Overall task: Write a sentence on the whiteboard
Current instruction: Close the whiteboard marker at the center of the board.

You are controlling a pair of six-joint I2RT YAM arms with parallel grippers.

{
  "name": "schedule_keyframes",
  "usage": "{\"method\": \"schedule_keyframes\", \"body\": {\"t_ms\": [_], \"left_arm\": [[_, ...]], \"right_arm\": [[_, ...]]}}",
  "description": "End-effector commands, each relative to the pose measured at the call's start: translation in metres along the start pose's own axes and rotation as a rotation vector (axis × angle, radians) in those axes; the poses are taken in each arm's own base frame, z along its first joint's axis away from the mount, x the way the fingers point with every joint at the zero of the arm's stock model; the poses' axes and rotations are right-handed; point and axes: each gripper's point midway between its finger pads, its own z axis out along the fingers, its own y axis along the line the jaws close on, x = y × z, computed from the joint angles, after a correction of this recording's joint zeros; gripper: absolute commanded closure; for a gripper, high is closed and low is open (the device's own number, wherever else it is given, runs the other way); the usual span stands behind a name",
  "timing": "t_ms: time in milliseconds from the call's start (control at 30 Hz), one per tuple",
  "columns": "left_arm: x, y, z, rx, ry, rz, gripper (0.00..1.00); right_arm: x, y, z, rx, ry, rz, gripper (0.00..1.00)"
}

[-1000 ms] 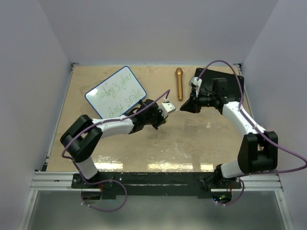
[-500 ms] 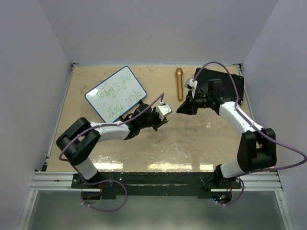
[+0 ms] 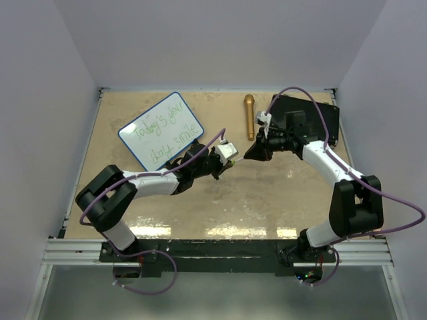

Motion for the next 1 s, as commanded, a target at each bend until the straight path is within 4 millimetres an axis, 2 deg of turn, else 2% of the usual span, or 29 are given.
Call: {"method": "schedule_keyframes", "body": {"t_ms": [0, 467, 967], "left_arm": [[-0.032, 0.008, -0.005, -0.026, -0.103, 0.016, 1.00], [-0.027, 0.006, -0.007, -0.004, -0.093, 0.014, 1.00], [-0.039, -0.001, -0.005, 0.042, -0.132, 0.034, 1.00]], "right_arm": [[-0.004, -0.001, 0.001, 0.002, 0.000, -0.020, 1.00], [-0.004, -0.004, 0.002, 0.024, 0.001, -0.019, 1.00], [0.006, -0.001, 0.012, -0.017, 0.027, 0.007, 1.00]]}}
